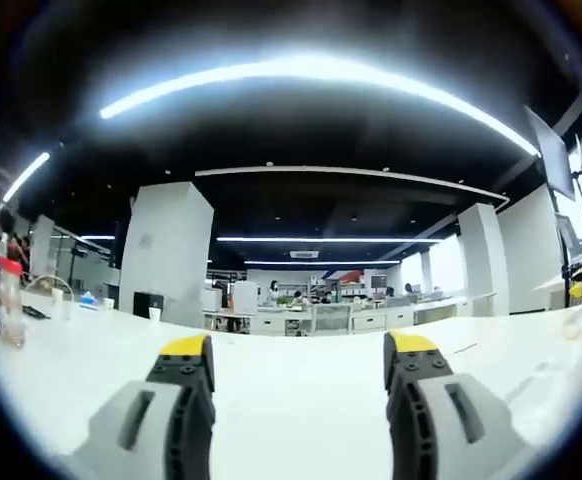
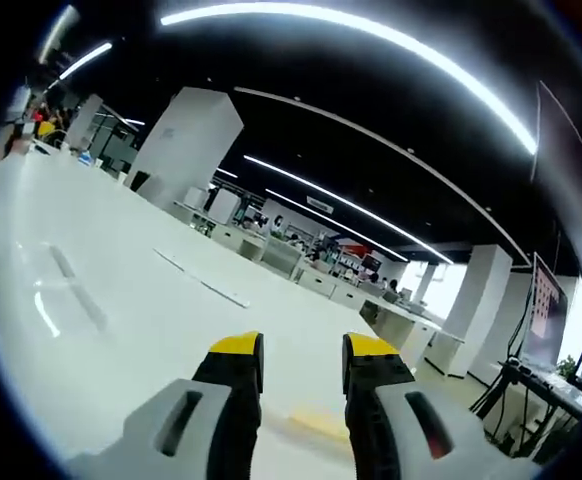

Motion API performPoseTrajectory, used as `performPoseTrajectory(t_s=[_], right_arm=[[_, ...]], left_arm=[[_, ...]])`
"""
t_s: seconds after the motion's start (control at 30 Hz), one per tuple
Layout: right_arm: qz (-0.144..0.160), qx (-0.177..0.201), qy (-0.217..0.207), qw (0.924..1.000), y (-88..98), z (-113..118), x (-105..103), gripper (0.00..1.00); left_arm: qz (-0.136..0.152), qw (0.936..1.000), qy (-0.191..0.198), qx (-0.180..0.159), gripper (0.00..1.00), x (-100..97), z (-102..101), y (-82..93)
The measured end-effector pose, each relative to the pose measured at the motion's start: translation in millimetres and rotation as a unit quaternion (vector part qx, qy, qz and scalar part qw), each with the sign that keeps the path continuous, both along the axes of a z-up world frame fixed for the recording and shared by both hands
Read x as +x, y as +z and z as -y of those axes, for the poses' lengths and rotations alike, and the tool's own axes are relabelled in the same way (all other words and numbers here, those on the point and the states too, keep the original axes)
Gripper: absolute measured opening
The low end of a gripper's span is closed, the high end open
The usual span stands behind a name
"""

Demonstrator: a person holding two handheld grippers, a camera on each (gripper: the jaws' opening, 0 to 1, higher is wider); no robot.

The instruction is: Snap each plastic latch of the storage box into its locked position after aligning the lid with the box until every specified latch is closed and the lid sits flush.

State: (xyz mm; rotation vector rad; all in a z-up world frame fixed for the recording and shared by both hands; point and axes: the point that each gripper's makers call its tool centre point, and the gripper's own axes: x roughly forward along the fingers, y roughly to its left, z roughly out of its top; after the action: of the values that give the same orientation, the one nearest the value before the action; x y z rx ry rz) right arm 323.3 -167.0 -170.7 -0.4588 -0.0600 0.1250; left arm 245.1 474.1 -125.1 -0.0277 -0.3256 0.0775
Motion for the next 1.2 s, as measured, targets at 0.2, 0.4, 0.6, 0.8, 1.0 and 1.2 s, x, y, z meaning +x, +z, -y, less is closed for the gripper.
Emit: performPoseTrajectory(t_s=[0.2, 0.4, 0.6, 0.8, 1.0, 1.2], right_arm=[[0.026, -0.002, 0.002, 0.9997, 16.3, 5.5, -12.1, 0.32], [0.043, 0.001, -0.008, 0.9991, 29.3, 20.1, -16.0, 0.33], [0.060, 0.035, -0.022, 0.9974, 39.9, 37.9, -23.6, 0.32], [0.073, 0.069, -0.025, 0.9946, 45.6, 48.8, -28.6, 0.32], [0.082, 0.069, -0.030, 0.9938, 49.1, 49.3, -28.7, 0.32], [0.085, 0.074, -0.025, 0.9933, 50.6, 47.5, -29.0, 0.32]], left_arm=[[-0.037, 0.9986, -0.021, 0.030, 0.76, -9.8, 20.2, -2.0], [-0.023, 0.9988, -0.003, 0.044, 0.76, -18.5, 16.2, 9.8], [-0.016, 0.9982, 0.013, 0.056, 0.76, -23.1, 13.9, 17.0], [0.012, 0.9984, -0.036, 0.043, 0.78, -27.2, 34.7, 30.7], [-0.025, 0.9957, -0.054, 0.071, 0.77, -17.7, 50.4, 32.1], [-0.035, 0.9919, -0.094, 0.077, 0.76, -14.0, 67.7, 39.3]])
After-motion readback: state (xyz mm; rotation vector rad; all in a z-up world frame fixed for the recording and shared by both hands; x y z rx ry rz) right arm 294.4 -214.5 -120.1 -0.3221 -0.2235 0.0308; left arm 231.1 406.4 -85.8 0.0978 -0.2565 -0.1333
